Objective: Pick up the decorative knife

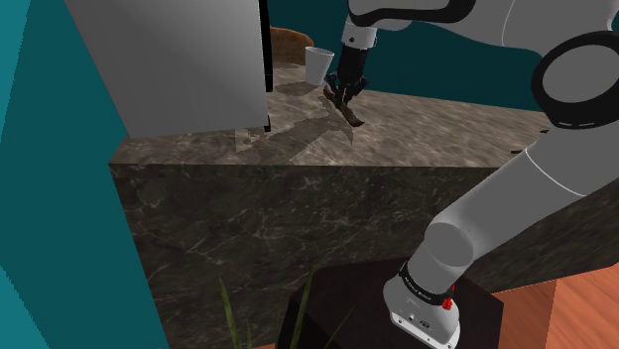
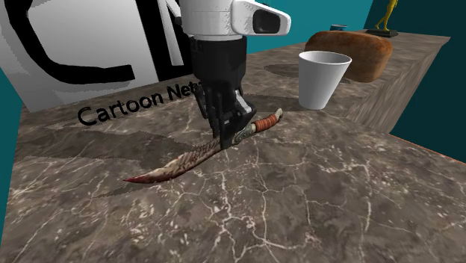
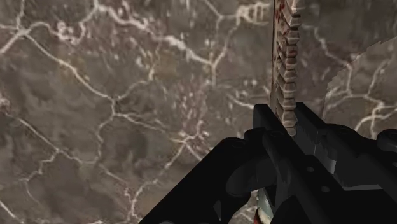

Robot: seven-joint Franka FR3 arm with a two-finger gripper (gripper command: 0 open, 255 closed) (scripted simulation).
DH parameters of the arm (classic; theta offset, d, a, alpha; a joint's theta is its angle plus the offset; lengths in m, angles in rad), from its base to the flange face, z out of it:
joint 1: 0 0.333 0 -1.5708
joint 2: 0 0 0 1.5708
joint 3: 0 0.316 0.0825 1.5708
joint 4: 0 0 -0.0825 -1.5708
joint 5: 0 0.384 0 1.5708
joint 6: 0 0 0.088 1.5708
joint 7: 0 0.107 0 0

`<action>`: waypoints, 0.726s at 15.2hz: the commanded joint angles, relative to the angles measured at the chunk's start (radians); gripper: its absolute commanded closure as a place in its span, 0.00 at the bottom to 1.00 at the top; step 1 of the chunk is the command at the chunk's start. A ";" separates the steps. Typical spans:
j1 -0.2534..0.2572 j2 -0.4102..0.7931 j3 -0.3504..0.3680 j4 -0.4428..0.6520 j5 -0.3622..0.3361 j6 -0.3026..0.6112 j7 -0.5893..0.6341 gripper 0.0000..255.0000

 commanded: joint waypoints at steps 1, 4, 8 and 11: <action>0.000 0.002 0.000 0.014 0.000 -0.013 -0.001 1.00; 0.000 0.008 0.000 0.061 0.000 -0.053 -0.002 1.00; 0.000 0.020 0.000 0.128 0.001 -0.108 -0.003 1.00; 0.000 0.032 0.000 0.181 0.001 -0.150 -0.004 1.00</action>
